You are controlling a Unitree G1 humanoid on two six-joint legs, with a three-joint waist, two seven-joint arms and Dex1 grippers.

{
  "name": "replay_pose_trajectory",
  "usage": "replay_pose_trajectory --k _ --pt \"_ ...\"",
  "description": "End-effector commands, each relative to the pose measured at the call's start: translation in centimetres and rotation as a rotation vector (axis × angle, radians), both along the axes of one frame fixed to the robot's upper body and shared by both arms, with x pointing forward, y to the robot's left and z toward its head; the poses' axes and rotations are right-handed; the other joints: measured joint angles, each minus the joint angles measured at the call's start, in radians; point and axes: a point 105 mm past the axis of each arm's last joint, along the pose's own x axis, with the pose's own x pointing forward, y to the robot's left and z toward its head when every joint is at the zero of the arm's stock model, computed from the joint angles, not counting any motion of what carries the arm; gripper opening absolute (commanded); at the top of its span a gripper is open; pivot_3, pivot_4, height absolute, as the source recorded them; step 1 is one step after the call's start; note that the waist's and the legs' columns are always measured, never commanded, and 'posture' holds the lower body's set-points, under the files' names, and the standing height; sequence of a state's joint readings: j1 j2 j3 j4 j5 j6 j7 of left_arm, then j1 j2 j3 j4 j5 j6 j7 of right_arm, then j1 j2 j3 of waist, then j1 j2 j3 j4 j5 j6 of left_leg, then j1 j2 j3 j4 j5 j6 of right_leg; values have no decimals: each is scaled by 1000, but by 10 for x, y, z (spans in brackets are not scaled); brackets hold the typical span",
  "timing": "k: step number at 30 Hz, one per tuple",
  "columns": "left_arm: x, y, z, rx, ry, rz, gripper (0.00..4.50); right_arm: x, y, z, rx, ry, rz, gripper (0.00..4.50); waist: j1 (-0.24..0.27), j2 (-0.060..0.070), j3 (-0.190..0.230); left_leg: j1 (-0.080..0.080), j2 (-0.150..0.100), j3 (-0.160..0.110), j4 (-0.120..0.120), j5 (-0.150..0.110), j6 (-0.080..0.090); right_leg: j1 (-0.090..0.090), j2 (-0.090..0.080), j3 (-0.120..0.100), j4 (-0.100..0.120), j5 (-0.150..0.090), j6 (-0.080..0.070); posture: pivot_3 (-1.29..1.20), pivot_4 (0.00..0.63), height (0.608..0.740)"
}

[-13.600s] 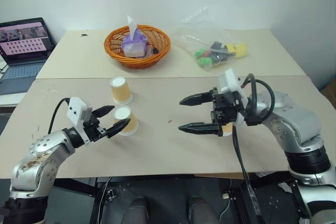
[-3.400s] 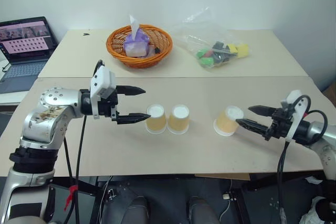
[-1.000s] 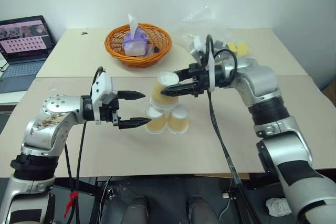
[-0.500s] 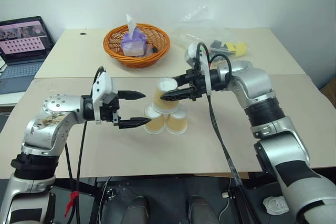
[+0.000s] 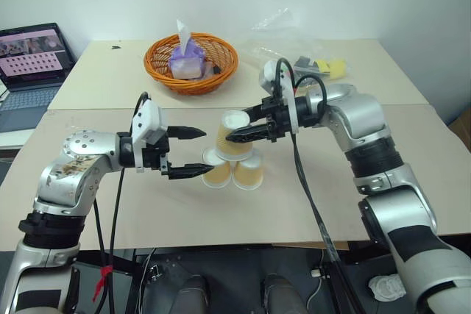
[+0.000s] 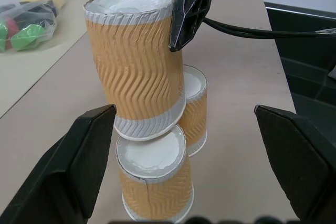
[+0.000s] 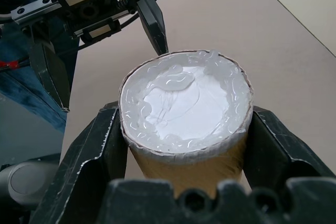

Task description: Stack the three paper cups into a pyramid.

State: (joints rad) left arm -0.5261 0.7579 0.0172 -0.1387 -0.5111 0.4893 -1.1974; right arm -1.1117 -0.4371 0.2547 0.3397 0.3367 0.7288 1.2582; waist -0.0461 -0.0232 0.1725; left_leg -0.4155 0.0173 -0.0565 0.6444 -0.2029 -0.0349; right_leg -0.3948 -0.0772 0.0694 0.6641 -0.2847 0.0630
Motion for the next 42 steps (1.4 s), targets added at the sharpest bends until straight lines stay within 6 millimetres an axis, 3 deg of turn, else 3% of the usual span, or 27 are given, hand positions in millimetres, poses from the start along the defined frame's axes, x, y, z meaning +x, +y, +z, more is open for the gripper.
replay_pose_trajectory --k 1,13,28,42 --pt "0 -2 10 -5 -43 -15 4500 -3 0 17 27 -64 7 3175 0 0 0 0 0 0 0 0 0 0 0 0 0 0 0 0 150 740" --pt "1 -2 10 -3 -39 -16 4500 -7 -3 30 25 -109 -1 3175 0 0 0 0 0 0 0 0 0 0 0 0 0 0 0 0 150 740" --pt "3 -2 10 -1 -39 -17 4500 -21 -4 18 13 -65 22 3175 1 0 0 0 0 0 0 0 0 0 0 0 0 0 0 0 150 740" --pt "1 -1 11 -1 -46 -13 4500 -12 -7 6 -4 -58 -7 3175 0 0 0 0 0 0 0 0 0 0 0 0 0 0 0 0 150 740"
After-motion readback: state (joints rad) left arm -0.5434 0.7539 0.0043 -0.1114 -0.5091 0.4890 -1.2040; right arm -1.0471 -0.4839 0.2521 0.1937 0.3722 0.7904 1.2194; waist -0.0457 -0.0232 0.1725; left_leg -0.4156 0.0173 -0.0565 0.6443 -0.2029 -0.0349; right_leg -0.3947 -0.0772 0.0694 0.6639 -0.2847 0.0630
